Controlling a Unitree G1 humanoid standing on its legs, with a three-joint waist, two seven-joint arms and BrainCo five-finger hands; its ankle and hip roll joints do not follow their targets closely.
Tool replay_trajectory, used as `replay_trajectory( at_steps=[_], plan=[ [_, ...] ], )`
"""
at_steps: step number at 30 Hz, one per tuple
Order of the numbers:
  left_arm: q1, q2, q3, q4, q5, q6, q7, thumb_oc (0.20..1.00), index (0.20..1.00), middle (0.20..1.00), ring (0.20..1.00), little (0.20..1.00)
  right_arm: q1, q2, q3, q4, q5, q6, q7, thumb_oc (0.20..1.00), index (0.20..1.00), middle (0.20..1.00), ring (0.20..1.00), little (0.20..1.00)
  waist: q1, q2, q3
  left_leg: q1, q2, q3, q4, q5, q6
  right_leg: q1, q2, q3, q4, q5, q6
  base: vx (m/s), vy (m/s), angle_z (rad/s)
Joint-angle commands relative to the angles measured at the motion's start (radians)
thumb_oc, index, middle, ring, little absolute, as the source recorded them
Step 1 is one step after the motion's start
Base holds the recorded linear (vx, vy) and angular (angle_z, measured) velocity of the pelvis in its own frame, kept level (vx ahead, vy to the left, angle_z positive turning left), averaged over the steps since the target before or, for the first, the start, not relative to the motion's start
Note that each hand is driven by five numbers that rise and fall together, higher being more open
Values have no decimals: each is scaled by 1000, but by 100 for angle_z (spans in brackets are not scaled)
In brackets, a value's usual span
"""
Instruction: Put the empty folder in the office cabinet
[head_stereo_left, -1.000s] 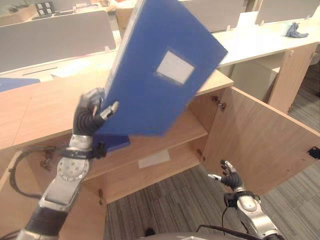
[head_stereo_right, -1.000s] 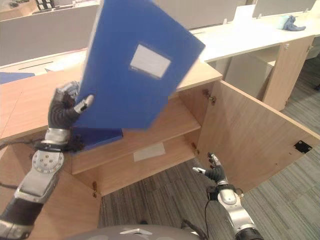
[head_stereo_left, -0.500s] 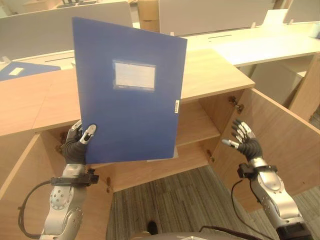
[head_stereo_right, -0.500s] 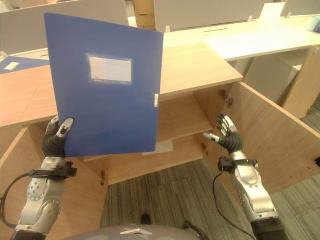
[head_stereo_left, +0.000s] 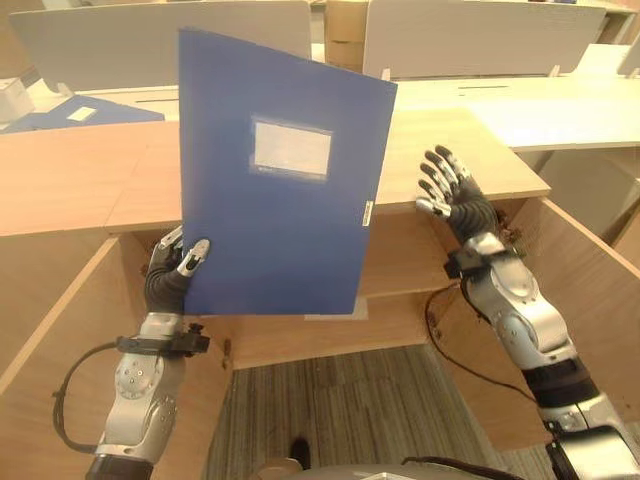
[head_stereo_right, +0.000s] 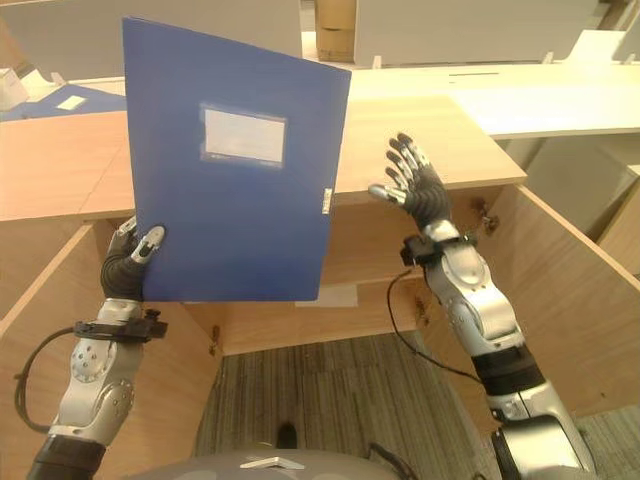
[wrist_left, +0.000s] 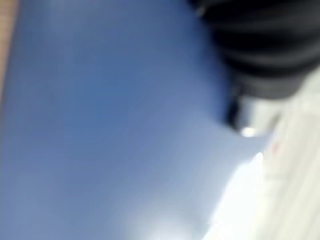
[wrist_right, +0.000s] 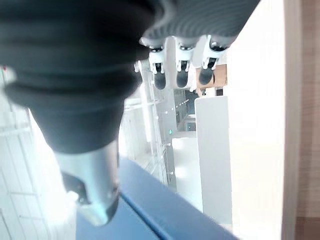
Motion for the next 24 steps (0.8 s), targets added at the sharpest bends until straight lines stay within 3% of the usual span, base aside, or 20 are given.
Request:
replay_trajectory(
  at_steps=[1,10,24],
  plan=[
    [-100,68,4,-2,26,-65,12,200,200,200,200,200,-69,-13,-3,-5,60,18,-29,1000,1000,1000,1000,1000,14,-28,-27,82,7,-6,1,-155,-20,-63,-45,-37,-3,57,46,40,0,7],
    [-122,61,-29,20,46,-78,18,200,200,200,200,200,-135,34,72,1,112,97,-64,1000,1000,1000,1000,1000,23,-30,-28,86,6,-2,1,-154,-19,-63,-46,-38,-3,58,43,27,-4,4],
    [-171,60,-80,18,109,-76,63,200,200,200,200,200,-170,99,156,17,140,131,-115,1000,1000,1000,1000,1000,17,-27,-29,94,11,7,1,-154,-22,-59,-43,-31,-3,56,38,0,0,0]
  ],
)
